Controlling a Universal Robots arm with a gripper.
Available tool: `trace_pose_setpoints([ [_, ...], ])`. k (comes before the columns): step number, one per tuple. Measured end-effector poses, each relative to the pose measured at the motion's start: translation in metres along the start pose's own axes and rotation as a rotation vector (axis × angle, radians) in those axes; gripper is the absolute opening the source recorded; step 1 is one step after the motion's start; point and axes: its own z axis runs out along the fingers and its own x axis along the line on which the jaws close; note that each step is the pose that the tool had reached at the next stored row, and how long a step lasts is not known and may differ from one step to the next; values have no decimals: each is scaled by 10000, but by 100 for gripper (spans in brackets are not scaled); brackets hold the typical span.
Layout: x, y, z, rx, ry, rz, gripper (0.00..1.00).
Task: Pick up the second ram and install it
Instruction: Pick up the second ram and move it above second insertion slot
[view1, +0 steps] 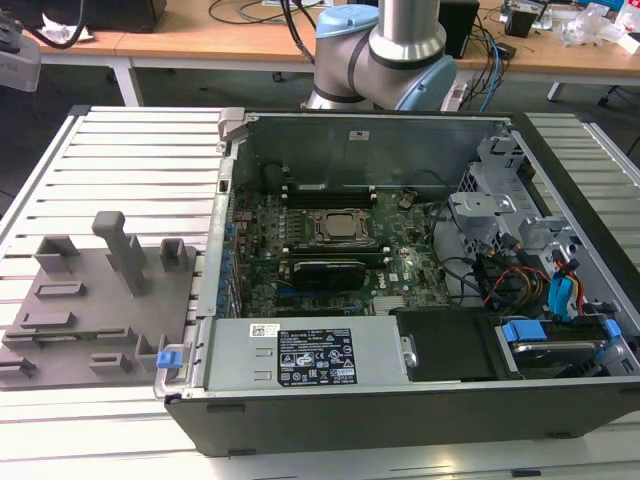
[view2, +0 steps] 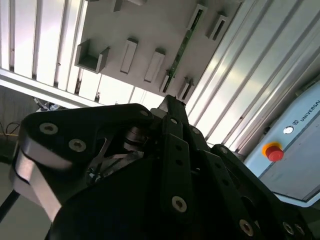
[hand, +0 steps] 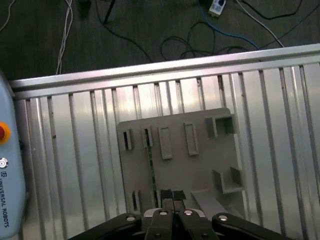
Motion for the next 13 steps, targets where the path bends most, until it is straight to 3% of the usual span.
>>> trace_pose_setpoints([
  [7, 0, 0, 0, -4, 30, -696, 11],
  [13, 0, 0, 0, -4, 31, -769, 11],
])
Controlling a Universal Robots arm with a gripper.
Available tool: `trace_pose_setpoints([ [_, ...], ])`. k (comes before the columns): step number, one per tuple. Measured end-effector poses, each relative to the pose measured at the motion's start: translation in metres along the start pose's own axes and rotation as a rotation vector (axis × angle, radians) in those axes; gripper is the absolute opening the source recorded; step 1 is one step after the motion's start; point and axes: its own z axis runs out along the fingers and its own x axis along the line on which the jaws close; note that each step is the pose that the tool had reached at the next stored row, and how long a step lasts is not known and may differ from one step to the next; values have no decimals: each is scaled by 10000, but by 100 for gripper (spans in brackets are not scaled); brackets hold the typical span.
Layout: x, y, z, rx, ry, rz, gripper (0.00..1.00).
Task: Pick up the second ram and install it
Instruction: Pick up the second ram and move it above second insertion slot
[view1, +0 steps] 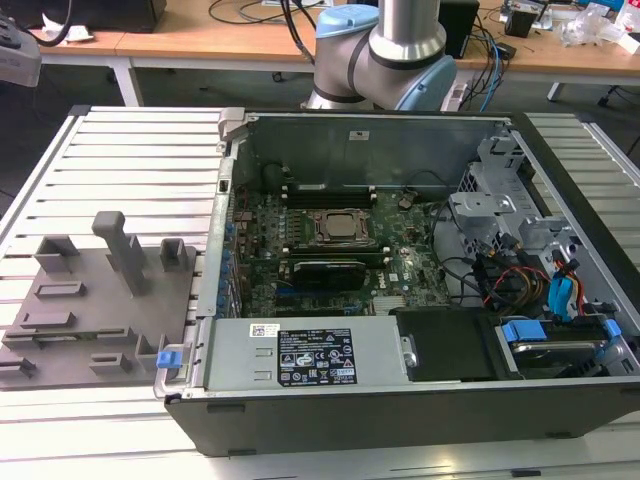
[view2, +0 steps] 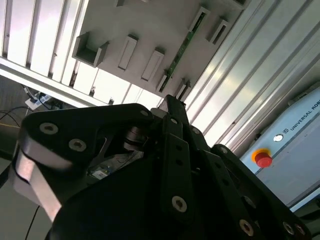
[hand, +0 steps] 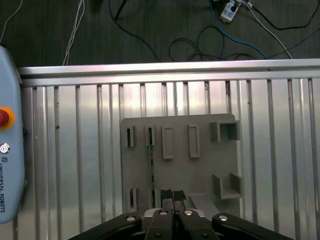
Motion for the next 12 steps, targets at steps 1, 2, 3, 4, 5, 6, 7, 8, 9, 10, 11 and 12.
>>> trace_pose_setpoints([
  [1, 0, 0, 0, 0, -1, 0, 11],
  [2, 0, 0, 0, 0, -2, 0, 11],
  [3, 0, 0, 0, -1, -2, 0, 24],
  [4, 0, 0, 0, 0, -3, 0, 24],
  [5, 0, 0, 0, 0, -5, 0, 30],
  [6, 0, 0, 0, 0, -6, 0, 36],
  [7, 0, 0, 0, 0, -7, 0, 36],
  [8, 0, 0, 0, 0, -7, 0, 36],
  [9, 1, 0, 0, 0, -7, -1, 36],
  [10, 2, 0, 1, 0, -8, -2, 36],
  [11, 3, 0, 3, 0, -7, -6, 36],
  [12, 4, 0, 4, -2, -5, -18, 36],
])
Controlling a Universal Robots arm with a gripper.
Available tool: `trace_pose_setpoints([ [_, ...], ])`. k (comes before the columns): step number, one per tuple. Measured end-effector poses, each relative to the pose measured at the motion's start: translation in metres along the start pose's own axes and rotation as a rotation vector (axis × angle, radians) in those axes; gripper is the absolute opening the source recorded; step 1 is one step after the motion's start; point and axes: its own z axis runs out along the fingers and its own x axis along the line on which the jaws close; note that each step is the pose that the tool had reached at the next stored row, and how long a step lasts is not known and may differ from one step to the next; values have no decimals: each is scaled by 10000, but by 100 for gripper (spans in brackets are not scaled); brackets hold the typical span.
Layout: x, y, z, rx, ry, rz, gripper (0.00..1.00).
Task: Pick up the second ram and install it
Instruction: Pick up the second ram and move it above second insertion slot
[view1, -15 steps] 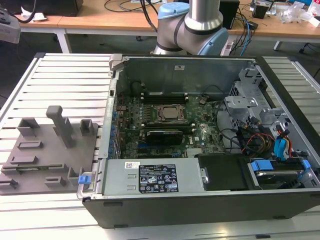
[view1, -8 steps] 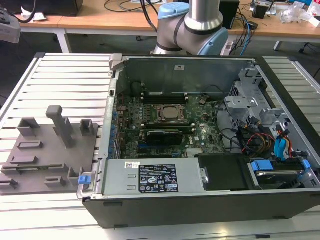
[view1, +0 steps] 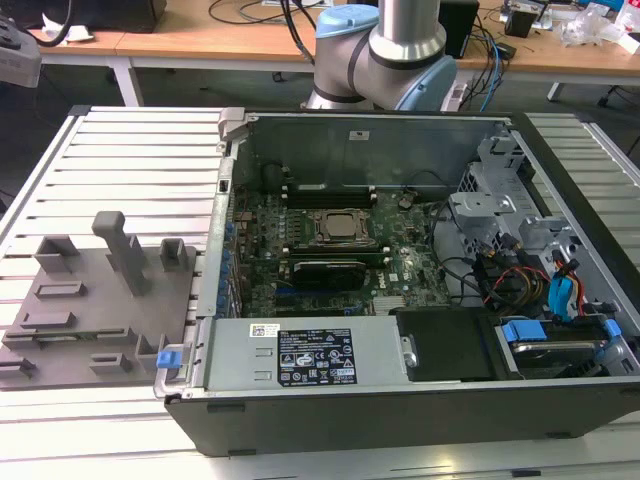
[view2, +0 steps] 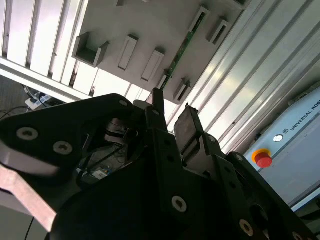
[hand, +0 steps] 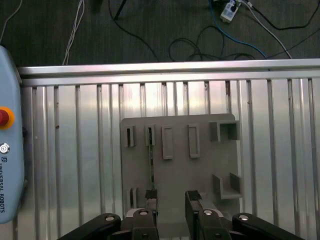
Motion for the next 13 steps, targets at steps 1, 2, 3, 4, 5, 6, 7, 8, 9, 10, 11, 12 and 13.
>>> trace_pose_setpoints([
  [1, 0, 0, 3, 0, 2, -40, 36],
  [2, 0, 0, 5, 0, 4, -97, 36],
  [3, 0, -1, 7, 0, 9, -229, 36],
  [4, 0, -1, 13, 1, 13, -336, 36],
  [5, 1, -2, 22, 0, 14, -340, 36],
  [6, 1, -2, 30, 0, 14, -340, 36],
  [7, 1, -2, 36, 0, 14, -340, 36],
  [8, 1, -3, 54, -1, 14, -340, 36],
  [9, 1, -4, 82, 0, 14, -339, 36],
  [10, 2, -4, 95, -1, 14, -340, 36],
  [11, 2, -5, 107, 0, 14, -340, 36],
  [12, 2, -6, 127, 0, 14, -340, 36],
  [13, 2, -6, 137, 0, 14, -340, 36],
])
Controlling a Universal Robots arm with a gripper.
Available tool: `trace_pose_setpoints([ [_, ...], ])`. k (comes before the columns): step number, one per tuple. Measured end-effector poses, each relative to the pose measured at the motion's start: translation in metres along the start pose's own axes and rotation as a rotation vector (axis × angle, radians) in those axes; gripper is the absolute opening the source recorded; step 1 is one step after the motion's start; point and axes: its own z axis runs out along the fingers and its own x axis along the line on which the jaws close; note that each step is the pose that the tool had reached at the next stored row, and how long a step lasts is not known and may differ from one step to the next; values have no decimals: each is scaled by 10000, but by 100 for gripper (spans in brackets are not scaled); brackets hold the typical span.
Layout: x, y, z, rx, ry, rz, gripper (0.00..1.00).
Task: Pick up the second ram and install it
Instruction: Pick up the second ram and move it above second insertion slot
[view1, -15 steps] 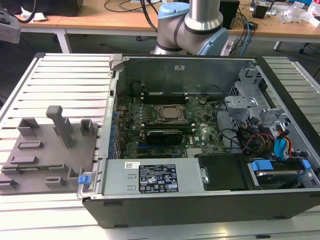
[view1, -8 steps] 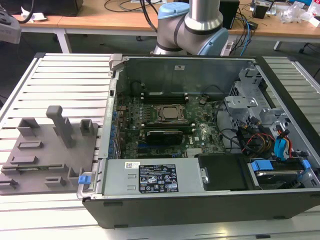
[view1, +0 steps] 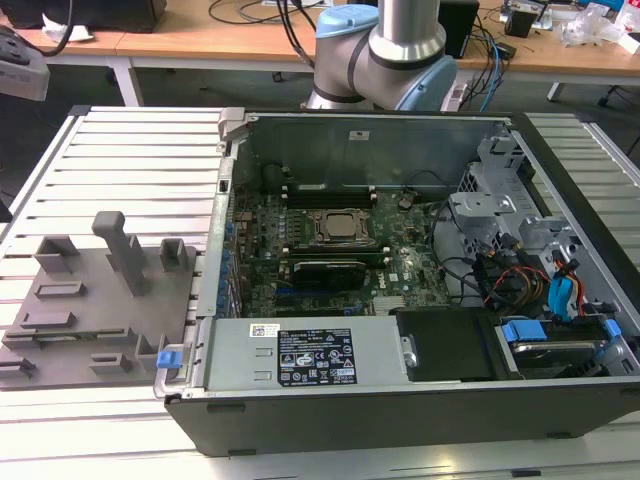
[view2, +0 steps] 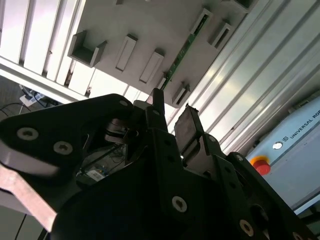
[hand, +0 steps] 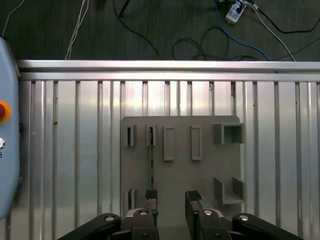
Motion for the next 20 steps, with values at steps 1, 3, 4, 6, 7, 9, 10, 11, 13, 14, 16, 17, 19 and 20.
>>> trace_pose_setpoints([
  [1, 0, 0, 6, -1, 0, 0, 36],
  [3, 0, -1, 31, 0, 0, 0, 36],
  [4, 0, -2, 42, 0, 0, 0, 36],
  [6, 1, -3, 68, 0, 0, 0, 36],
  [7, 1, -3, 75, -1, 1, 0, 36],
  [9, 1, -4, 97, -1, 0, 0, 36],
  [10, 1, -5, 105, -1, 1, 0, 36],
  [11, 1, -5, 112, -1, 0, 0, 36],
  [13, 1, -6, 140, -1, 1, 0, 36],
  [14, 1, -6, 148, 0, 1, 0, 36],
  [16, 1, -7, 163, -1, 0, 0, 36],
  [17, 1, -7, 171, 0, 0, 0, 36],
  [19, 1, -8, 186, 0, 0, 0, 36],
  [20, 1, -8, 197, 0, 0, 0, 36],
])
